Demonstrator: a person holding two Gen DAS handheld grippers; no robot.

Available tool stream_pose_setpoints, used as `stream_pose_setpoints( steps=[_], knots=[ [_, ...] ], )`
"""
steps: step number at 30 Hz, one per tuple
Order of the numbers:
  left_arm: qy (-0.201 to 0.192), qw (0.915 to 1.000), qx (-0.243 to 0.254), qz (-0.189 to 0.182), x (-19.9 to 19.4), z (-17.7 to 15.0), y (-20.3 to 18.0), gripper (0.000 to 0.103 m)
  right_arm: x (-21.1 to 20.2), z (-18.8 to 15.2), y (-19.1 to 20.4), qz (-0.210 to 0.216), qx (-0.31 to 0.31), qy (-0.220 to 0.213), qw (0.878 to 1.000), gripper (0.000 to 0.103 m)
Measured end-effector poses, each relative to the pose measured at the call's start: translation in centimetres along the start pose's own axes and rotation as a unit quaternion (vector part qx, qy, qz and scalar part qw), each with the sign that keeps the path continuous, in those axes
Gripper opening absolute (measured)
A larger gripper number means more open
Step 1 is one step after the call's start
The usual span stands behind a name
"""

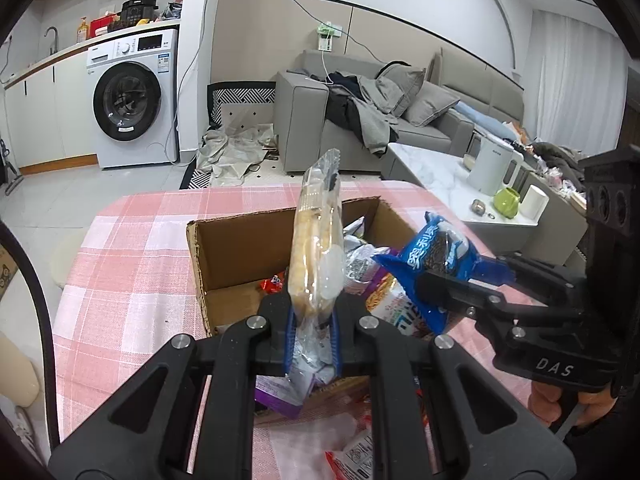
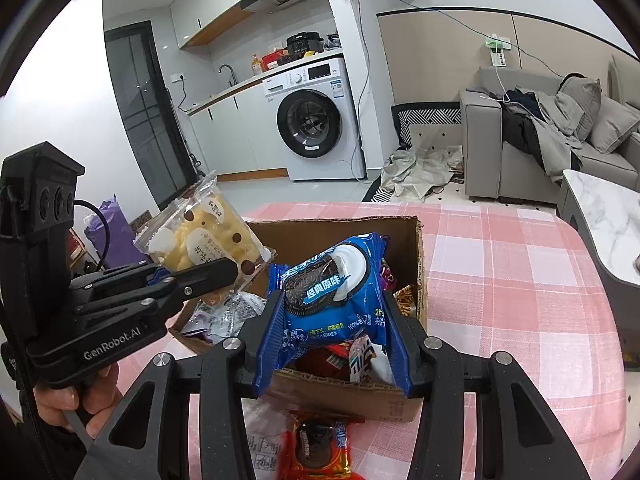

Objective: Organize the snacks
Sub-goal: 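Open both tools to drop the cracker pack and blue Oreo pack into the box, then move both open tools down to the red Oreo pack and white wafer pack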

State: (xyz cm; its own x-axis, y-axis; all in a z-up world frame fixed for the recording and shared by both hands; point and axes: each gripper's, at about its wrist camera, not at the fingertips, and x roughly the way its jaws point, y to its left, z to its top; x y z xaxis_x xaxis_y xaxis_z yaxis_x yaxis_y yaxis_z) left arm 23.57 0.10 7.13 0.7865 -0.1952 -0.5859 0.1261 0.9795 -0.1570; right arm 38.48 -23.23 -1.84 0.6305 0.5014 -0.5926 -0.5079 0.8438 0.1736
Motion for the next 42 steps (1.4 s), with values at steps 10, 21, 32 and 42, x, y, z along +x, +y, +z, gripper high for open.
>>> stream_pose_setpoints(
  steps=[10, 21, 32, 42],
  knots=[
    [0.010, 0.9999, 0.013, 0.005, 2.8, 0.4, -0.1, 0.011, 1.8, 0.2, -0.9, -0.002, 0.007, 0.008, 1.000, 0.047],
    [0.029, 0.9992, 0.025, 0.012, 5.0, 1.0, -1.0, 0.021, 0.4, -0.1, -1.2, -0.031, -0.011, -0.002, 0.999, 0.053],
    [0.000, 0.9984, 0.041, 0.037, 1.5, 0.7, -0.9, 0.085, -2.2, -0.7, -1.8, -0.037, -0.001, -0.024, 0.999, 0.085],
    [-0.019, 0.9988, 0.022, 0.041, -3.1, -2.0, 0.1, 0.103, -3.7, -3.0, -1.6, -0.044, 0.002, -0.008, 0.999, 0.102]
  ],
)
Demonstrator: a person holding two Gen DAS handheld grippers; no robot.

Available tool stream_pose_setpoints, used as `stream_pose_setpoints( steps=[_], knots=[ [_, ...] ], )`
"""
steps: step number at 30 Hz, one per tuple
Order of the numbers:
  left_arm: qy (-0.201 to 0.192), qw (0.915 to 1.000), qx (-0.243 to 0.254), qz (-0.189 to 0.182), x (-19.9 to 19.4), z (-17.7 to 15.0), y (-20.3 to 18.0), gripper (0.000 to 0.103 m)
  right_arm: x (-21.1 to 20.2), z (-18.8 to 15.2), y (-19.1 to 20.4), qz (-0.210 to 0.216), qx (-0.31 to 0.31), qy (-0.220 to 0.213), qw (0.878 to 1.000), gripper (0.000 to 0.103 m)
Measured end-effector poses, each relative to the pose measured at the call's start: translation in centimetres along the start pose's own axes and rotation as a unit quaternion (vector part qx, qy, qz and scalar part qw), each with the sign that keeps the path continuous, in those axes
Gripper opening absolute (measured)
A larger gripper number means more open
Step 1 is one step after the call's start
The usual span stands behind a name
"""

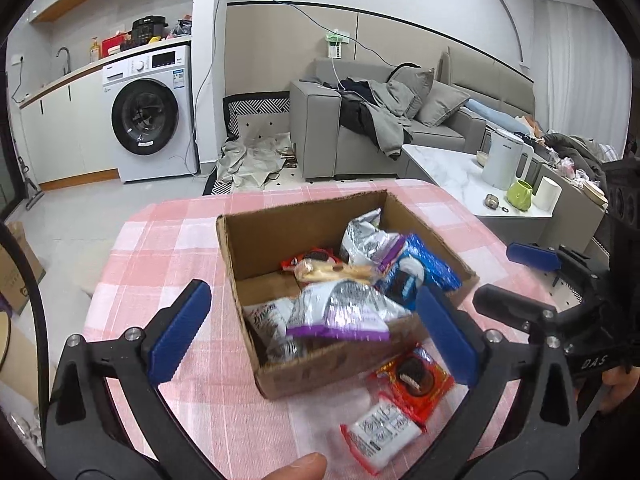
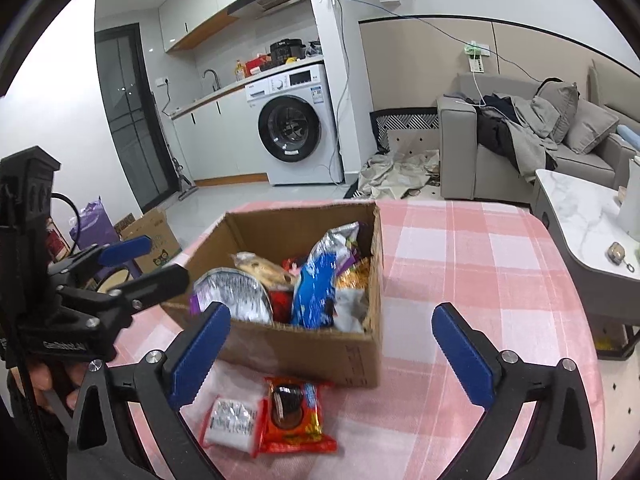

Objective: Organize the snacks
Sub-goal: 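Move both open tools down to the red Oreo pack and white wafer pack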

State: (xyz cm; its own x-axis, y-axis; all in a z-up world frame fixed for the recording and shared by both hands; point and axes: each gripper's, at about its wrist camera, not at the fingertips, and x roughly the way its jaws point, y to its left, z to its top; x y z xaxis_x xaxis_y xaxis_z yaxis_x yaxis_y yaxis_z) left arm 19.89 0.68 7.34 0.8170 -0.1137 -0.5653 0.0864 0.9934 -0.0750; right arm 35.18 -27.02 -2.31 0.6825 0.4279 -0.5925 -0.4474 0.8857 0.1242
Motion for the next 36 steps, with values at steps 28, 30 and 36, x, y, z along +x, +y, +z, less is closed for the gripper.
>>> stream_pose_setpoints(
  steps=[28, 30, 36],
  knots=[
    [0.052, 0.9985, 0.005, 0.016, -1.6, -7.9, -0.8, 0.103, -0.1, -5.0, 0.0, -0.018, -0.005, 0.052, 0.998, 0.103],
    [0.053, 0.9985, 0.002, 0.013, -1.6, -8.0, -0.6, 0.103, 0.1, -5.1, 0.0, -0.020, -0.005, 0.057, 0.998, 0.103],
    [0.067, 0.9977, -0.003, 0.015, -1.0, -8.4, -0.1, 0.103, 1.7, -6.0, 0.2, -0.020, -0.009, 0.084, 0.996, 0.103]
  ],
)
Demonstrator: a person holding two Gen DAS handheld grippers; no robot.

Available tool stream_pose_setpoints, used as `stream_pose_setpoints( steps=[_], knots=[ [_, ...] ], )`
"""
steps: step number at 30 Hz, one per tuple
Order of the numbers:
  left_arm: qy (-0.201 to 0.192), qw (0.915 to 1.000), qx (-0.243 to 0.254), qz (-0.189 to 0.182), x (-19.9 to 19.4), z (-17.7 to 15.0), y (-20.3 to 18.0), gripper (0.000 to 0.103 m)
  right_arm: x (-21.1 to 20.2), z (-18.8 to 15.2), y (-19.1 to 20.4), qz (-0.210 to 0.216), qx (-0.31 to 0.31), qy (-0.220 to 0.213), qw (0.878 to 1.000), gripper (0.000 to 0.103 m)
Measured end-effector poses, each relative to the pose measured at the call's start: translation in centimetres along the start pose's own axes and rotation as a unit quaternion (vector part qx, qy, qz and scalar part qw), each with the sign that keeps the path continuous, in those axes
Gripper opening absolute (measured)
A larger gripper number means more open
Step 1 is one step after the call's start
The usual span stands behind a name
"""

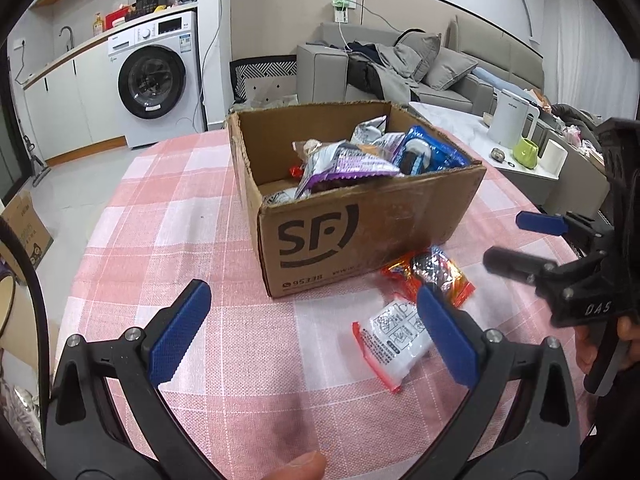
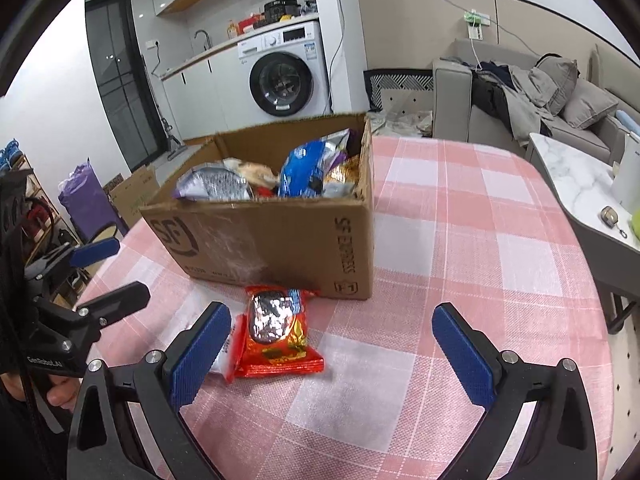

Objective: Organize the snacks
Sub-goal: 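Move both open tools down to the red Oreo pack and white wafer pack, then grasp the red Oreo pack with the right tool while the left tool grasps the white wafer pack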

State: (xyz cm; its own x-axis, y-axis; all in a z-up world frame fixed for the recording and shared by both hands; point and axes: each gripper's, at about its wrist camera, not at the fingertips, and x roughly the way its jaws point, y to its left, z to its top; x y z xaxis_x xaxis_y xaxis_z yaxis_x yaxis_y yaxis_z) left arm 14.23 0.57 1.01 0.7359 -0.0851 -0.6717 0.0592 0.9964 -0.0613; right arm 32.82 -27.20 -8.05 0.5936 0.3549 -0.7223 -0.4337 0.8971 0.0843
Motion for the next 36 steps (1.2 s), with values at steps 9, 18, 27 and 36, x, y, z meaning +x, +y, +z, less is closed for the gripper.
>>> stream_pose_setpoints(
  steps=[9, 18, 27, 36],
  knots=[
    [0.019, 0.9997, 0.000, 0.014, 1.4, -0.6, 0.6, 0.103, 4.1, -1.4, 1.2, -0.008, -0.018, 0.055, 0.998, 0.103],
    [0.024, 0.9996, -0.008, 0.013, 1.8, -0.8, 1.2, 0.103, 5.9, -2.2, 2.9, -0.014, -0.048, 0.070, 0.996, 0.103],
    [0.038, 0.9992, -0.004, 0.014, 2.6, -1.3, 1.1, 0.103, 6.4, -1.6, 1.6, -0.031, -0.023, 0.064, 0.997, 0.103],
    [0.050, 0.9986, 0.004, 0.016, 3.6, -1.8, 0.9, 0.103, 7.5, -1.7, 1.7, -0.027, -0.027, 0.065, 0.997, 0.094]
  ],
)
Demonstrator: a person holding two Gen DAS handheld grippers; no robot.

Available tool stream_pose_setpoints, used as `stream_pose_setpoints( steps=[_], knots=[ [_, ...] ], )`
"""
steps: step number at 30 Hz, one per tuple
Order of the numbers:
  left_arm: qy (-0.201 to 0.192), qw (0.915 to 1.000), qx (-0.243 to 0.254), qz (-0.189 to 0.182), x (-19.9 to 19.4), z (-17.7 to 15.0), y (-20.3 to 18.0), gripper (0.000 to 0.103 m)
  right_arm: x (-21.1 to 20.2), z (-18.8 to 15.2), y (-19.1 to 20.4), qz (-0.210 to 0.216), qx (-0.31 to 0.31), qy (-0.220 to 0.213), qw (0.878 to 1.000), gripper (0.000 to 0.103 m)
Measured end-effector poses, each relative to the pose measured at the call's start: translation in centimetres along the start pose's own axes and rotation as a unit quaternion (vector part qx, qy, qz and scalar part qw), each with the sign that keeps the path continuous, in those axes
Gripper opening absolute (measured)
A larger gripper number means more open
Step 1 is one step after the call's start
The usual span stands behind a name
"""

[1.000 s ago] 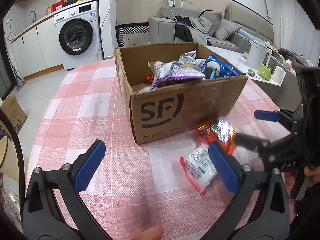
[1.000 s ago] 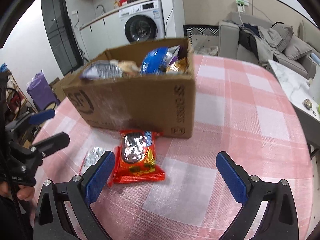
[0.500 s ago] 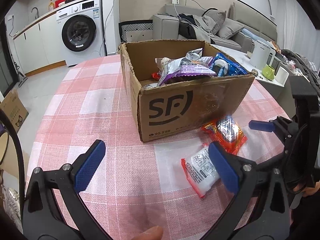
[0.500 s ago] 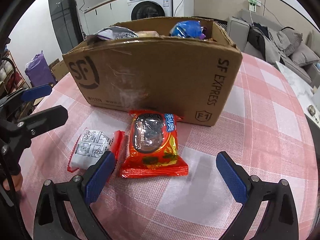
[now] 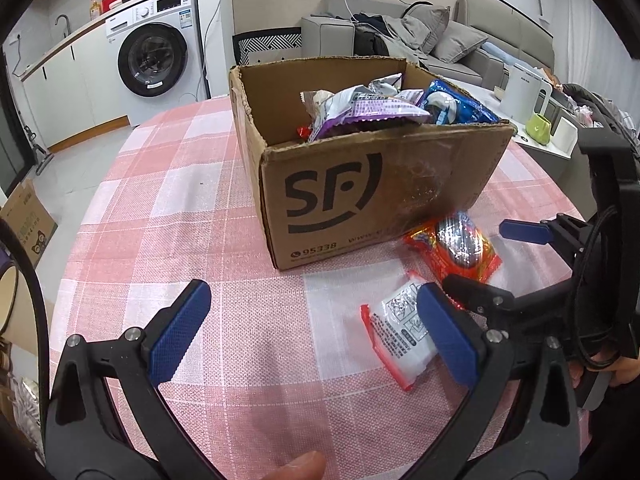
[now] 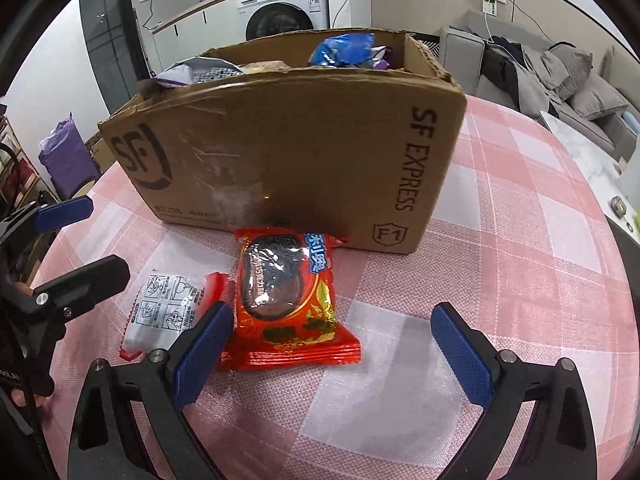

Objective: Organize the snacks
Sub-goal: 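Grasp the red Oreo pack with the right tool while the left tool grasps the white wafer pack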

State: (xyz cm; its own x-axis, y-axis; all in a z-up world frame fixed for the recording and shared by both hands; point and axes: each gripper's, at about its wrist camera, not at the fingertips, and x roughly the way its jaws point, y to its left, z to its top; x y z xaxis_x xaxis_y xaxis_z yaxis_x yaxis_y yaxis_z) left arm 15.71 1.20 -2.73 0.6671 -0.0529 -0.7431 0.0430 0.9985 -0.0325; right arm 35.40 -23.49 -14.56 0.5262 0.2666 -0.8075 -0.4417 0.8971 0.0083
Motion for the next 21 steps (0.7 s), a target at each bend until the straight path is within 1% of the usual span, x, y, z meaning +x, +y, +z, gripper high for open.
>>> stream_pose_setpoints(
  steps=[1, 5, 7, 8, 10, 14, 15, 16, 18, 21],
  knots=[
    [0.000, 1.0000, 0.000, 0.000, 0.0, 0.0, 0.0, 0.103, 0.1, 0.1, 0.0, 0.006, -0.001, 0.001, 1.000, 0.088],
    [0.002, 1.0000, 0.000, 0.000, 0.2, 0.0, 0.0, 0.103, -0.2, -0.1, 0.3, 0.020, -0.014, -0.004, 1.000, 0.076],
    [0.001, 1.0000, 0.000, 0.001, 0.1, -0.1, 0.0, 0.103, -0.3, -0.1, 0.7, 0.025, -0.023, -0.006, 0.999, 0.069],
    [0.001, 1.0000, 0.000, 0.001, 0.1, -0.1, 0.0, 0.103, -0.2, -0.1, 0.8, 0.027, -0.028, -0.006, 0.999, 0.068],
    [0.002, 1.0000, 0.001, 0.001, 0.3, -0.1, 0.1, 0.103, -0.2, 0.0, 1.1, 0.030, -0.034, -0.007, 0.999, 0.060],
    [0.004, 1.0000, 0.003, 0.001, 0.4, -0.1, 0.0, 0.103, -0.1, 0.0, 1.2, 0.032, -0.046, -0.005, 0.998, 0.058],
    [0.004, 1.0000, 0.003, 0.001, 0.3, -0.2, 0.0, 0.103, -0.2, -0.1, 1.2, 0.033, -0.050, -0.006, 0.998, 0.056],
    [0.004, 1.0000, 0.004, 0.001, 0.3, -0.2, 0.0, 0.103, -0.5, -0.5, 1.8, 0.034, -0.053, -0.007, 0.998, 0.051],
    [0.004, 1.0000, 0.005, 0.001, 0.3, -0.2, -0.1, 0.103, -0.8, -0.6, 1.8, 0.040, -0.054, -0.009, 0.998, 0.046],
    [0.005, 1.0000, 0.005, 0.000, 0.3, -0.3, -0.1, 0.103, -1.1, -0.8, 1.7, 0.046, -0.053, -0.013, 0.997, 0.044]
  ],
)
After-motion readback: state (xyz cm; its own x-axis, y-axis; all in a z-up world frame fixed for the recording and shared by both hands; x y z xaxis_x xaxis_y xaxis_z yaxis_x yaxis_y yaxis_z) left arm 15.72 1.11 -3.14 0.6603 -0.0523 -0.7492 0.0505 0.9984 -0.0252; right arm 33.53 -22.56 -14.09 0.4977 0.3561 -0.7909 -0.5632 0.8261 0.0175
